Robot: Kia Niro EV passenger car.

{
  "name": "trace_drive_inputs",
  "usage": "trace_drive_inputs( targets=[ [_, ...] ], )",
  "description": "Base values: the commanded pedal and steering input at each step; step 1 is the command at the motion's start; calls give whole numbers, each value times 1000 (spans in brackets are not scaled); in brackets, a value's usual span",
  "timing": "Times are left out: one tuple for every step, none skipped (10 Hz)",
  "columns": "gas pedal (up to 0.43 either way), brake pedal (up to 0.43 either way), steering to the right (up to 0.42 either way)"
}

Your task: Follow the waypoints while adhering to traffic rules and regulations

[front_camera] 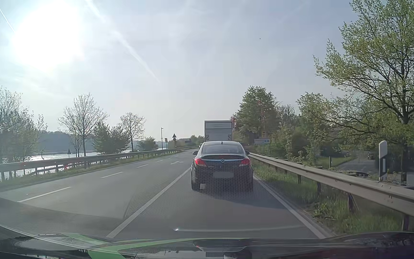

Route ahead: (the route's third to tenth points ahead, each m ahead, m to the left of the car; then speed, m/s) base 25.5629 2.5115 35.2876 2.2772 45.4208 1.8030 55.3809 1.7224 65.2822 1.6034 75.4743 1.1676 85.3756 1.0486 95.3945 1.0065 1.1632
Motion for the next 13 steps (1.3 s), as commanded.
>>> trace_drive_inputs(
  targets=[
    [0, 128, -1],
    [0, 128, -1],
    [0, 134, -1],
    [0, 134, -1],
    [0, 134, -1],
    [0, 134, -1],
    [0, 134, -1],
    [0, 116, -1],
    [0, 0, 0],
    [0, 0, 0],
    [0, 0, -1],
    [0, 0, -3],
    [0, 0, -5]
  ],
)
